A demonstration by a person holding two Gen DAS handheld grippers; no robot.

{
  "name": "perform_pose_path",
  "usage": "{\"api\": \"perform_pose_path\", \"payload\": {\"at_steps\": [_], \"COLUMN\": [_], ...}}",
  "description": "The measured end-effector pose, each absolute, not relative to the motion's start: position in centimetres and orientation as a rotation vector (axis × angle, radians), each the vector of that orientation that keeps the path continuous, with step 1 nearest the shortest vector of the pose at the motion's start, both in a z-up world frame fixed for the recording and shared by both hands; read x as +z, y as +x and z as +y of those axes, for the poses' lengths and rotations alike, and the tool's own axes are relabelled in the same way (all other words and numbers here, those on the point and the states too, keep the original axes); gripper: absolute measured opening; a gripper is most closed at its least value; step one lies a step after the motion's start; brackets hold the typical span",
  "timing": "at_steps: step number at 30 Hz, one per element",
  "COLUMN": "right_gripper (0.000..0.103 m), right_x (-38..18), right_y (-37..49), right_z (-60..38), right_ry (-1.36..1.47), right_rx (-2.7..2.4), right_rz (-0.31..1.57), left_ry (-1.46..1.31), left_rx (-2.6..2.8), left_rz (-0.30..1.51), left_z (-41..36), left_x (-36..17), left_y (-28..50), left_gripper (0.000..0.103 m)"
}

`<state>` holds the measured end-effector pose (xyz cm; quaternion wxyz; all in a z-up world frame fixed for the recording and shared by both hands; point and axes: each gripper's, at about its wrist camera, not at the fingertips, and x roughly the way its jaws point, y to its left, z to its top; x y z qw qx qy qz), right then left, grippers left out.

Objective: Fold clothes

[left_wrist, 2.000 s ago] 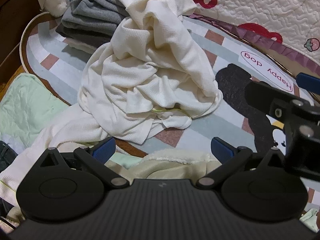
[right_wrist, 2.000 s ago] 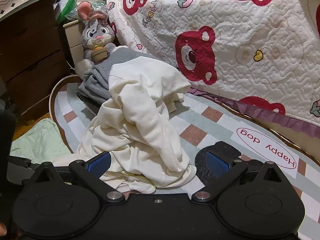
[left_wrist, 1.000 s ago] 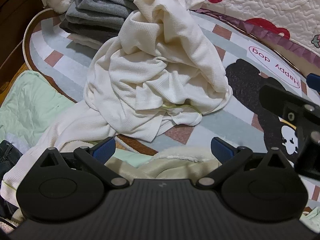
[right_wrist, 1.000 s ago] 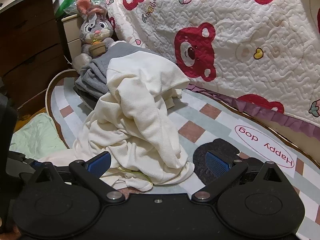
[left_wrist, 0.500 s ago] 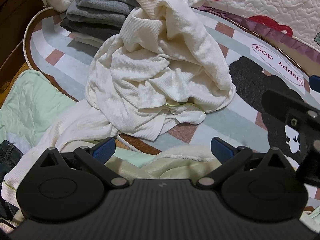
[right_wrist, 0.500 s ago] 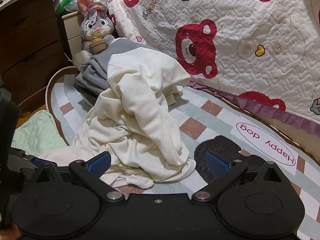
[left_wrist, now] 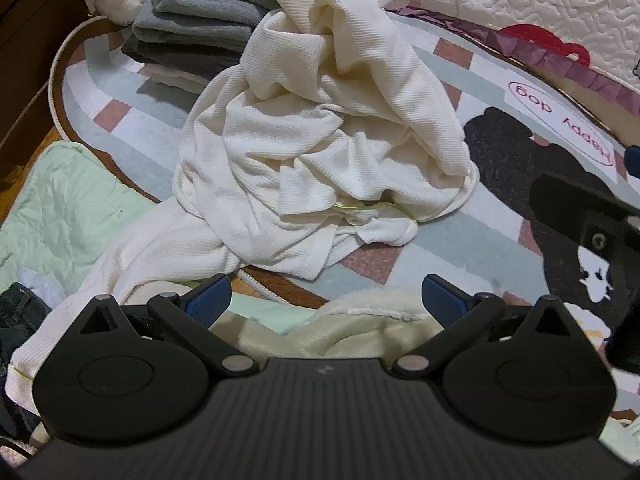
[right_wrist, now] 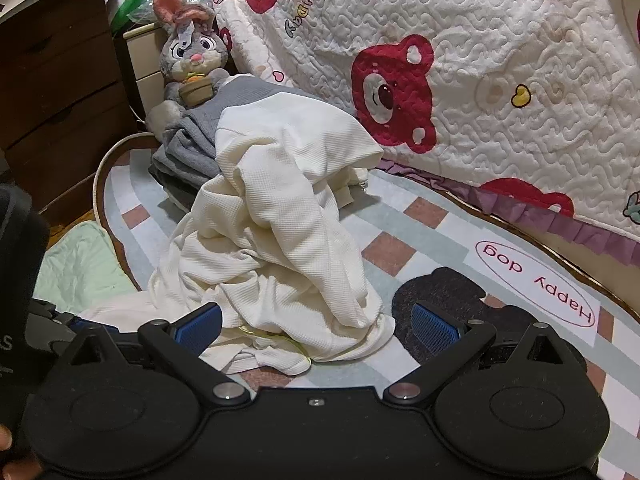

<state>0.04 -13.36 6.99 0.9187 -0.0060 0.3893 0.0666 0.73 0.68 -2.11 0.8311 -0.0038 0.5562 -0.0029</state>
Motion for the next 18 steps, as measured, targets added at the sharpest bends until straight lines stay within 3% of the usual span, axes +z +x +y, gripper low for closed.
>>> {"api": "perform_pose_path", "payload": {"at_steps": [12, 18], "right_gripper": [0.102, 0.102], "right_x": [4.9, 3.1], "right_y": [0.8, 1.0], "right_z": [-15.5, -16.4], "right_ry": [0.074, 0.065], "right_rx": [0.147, 0.146], "right_rz": [0.757, 0.695], "left_ry": [0.021, -0.04], "left_rx": [0.067, 0.06], "left_rz": [1.136, 1.062], "left_z": [0.9, 1.8], "left_x": [-3.4, -4.9], "left_y": [1.3, 1.5], "left_gripper": [0.103, 0.087]}}
